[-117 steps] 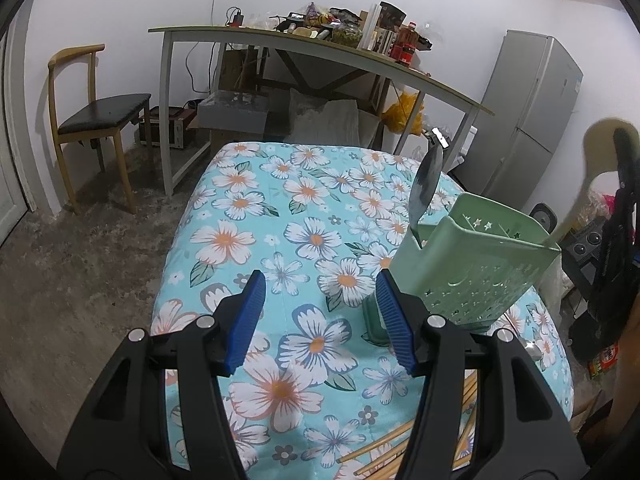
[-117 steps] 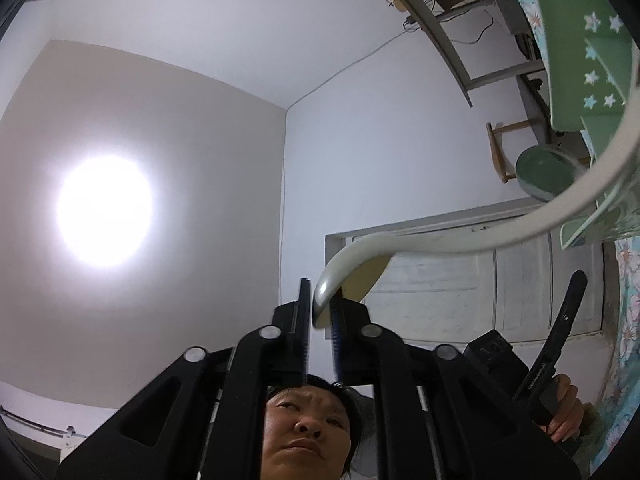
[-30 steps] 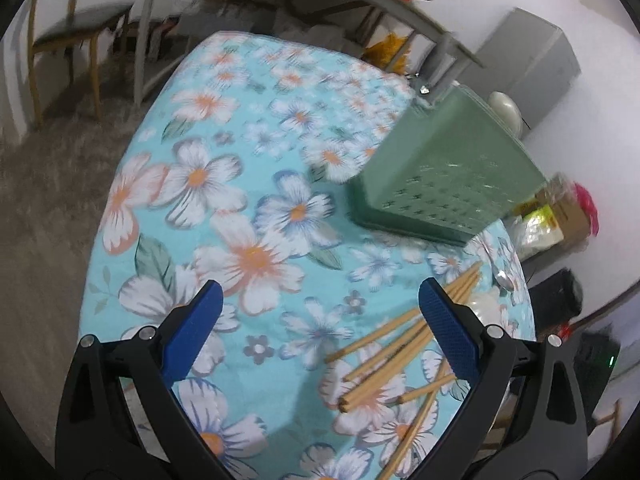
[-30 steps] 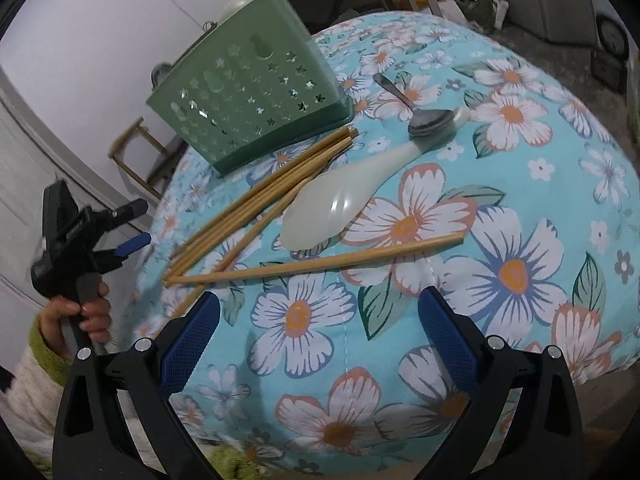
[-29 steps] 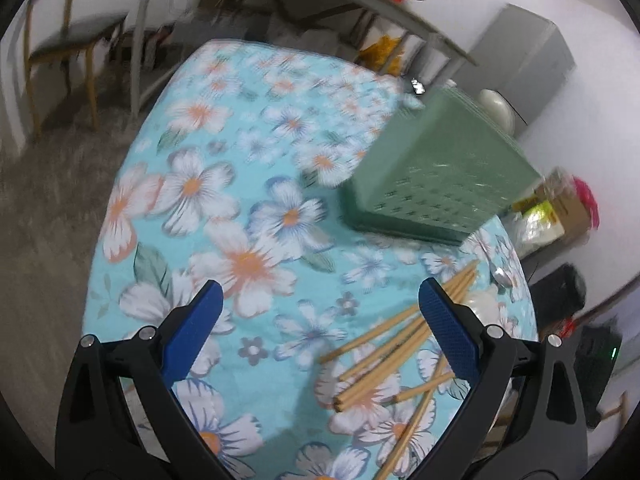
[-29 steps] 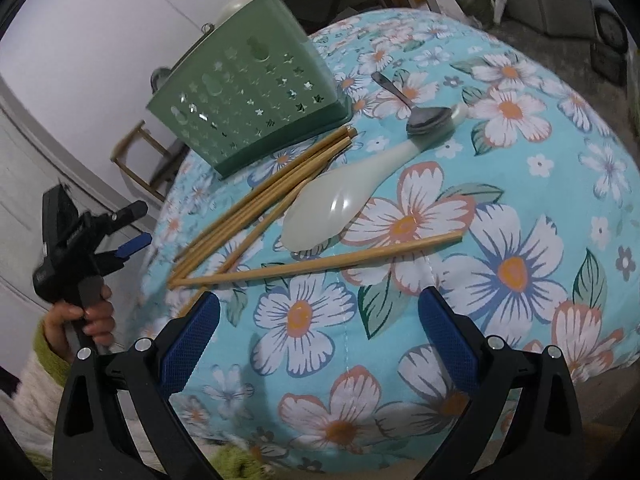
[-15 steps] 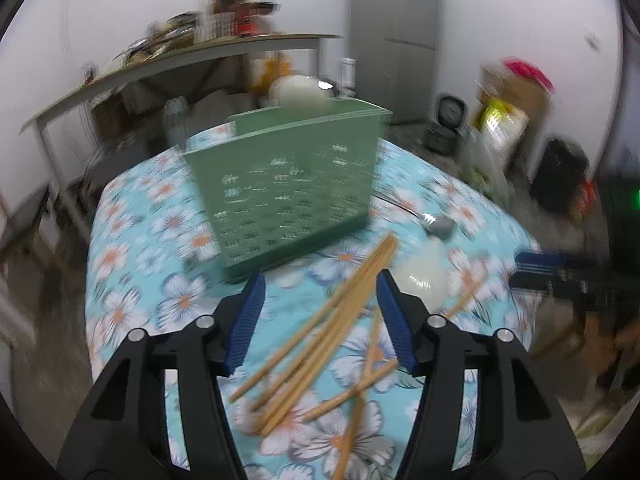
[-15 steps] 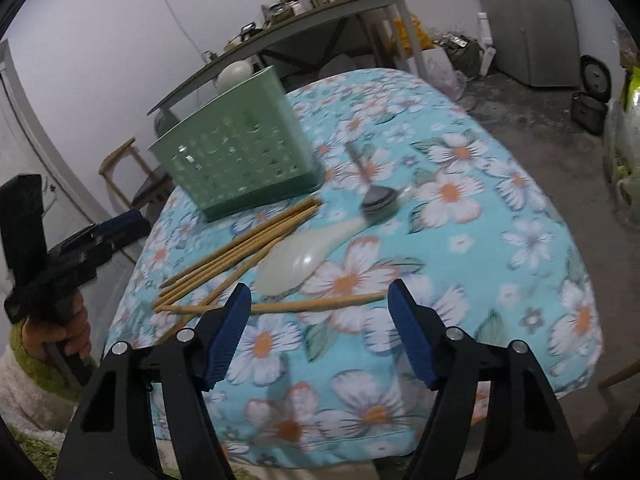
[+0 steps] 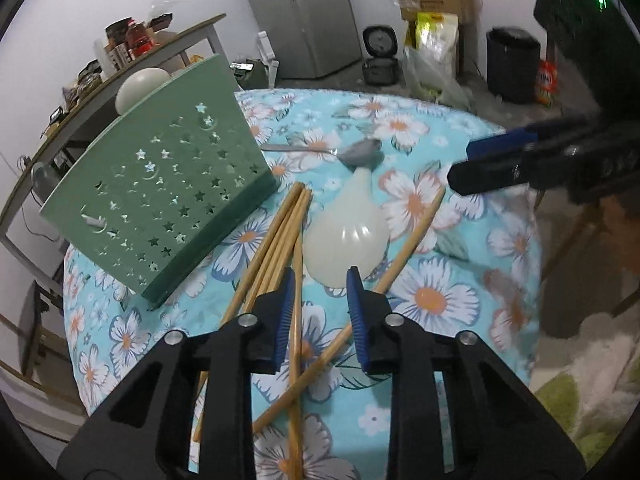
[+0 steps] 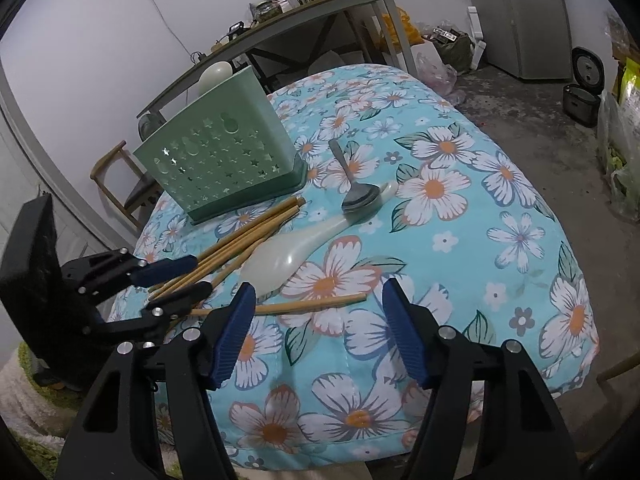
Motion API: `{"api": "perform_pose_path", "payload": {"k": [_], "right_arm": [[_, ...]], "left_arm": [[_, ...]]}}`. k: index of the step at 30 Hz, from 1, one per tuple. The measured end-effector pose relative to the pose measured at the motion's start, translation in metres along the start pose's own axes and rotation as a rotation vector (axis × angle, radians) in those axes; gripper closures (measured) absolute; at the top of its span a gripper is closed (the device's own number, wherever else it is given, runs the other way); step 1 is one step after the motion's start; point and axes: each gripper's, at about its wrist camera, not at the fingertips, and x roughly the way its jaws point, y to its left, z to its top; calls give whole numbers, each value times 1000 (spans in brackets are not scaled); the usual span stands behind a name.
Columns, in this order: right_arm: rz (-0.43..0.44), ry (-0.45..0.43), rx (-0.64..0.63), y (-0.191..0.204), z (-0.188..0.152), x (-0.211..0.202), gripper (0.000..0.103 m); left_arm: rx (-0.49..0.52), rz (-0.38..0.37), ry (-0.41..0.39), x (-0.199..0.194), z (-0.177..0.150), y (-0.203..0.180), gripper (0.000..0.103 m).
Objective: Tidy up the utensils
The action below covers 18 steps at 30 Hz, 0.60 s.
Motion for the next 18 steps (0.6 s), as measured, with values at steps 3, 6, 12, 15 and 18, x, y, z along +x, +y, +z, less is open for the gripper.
{"api": "perform_pose_path", "payload": {"k": [3,6,12,15,18], "right_arm": [[2,6,5,-1,0,2,39],[5,14,9,-2,1,6,39],[9,25,15,-3,3,11,39],[12,32,24,-4,4,14,39],[10,36,30,-5,5,16,39]], "left_arm": [[41,0,32,8,-2,-4,79],[95,5,71,17,-4,-10,79],[165,-8,86,26,-5,-14,79],[171,-9,80,30,-1,-13,78],[192,2,79,35,1,-16,78]]}}
